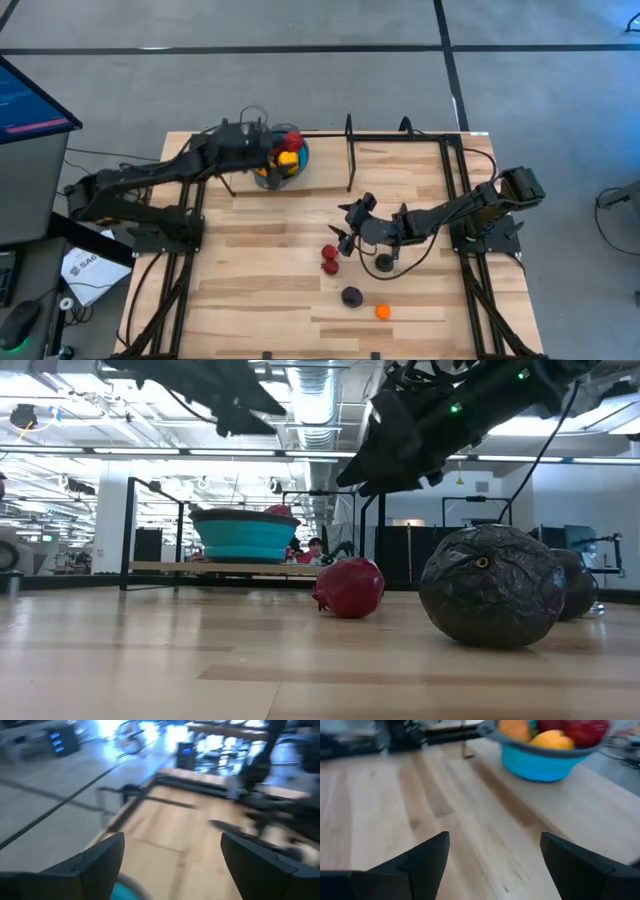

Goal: Pick & Place Fruit
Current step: Put the top plum into the blue strainer bowl on the shelf

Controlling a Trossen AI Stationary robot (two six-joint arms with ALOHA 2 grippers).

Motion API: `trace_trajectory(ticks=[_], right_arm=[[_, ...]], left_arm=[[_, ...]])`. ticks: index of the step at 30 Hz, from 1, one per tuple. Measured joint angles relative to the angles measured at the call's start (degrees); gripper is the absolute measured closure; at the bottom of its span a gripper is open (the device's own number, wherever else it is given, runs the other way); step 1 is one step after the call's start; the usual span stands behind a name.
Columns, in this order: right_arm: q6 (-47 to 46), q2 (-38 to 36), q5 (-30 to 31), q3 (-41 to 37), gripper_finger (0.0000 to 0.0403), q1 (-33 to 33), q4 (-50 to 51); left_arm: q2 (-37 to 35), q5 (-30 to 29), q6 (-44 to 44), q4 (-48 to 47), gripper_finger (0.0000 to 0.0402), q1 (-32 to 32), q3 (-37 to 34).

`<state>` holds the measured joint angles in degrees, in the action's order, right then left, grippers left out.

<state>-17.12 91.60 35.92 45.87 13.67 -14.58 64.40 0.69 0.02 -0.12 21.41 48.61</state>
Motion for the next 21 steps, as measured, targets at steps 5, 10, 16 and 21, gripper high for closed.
trace_trajectory(ticks=[5,10,16,21], right_arm=[[2.92,-5.09,-11.05,2.03,0.0097,0.57,14.98],[-1.77,-11.22,-21.36,6.60,0.0097,3.02,36.91],[-14.19,-15.68,-26.42,5.92,0.0097,10.22,52.39],[-20.01,-14.67,-25.54,4.98,0.0097,16.18,59.53]], left_arm=[[-5.67,0.17,-0.29,5.50,0.0079,-9.22,-7.76],[-6.87,-0.22,-2.19,19.72,0.0079,-17.29,-16.21],[-5.21,-1.36,-5.08,35.09,0.0079,-23.00,-24.18],[-4.00,-5.57,-5.47,38.53,0.0079,-24.49,-26.03]])
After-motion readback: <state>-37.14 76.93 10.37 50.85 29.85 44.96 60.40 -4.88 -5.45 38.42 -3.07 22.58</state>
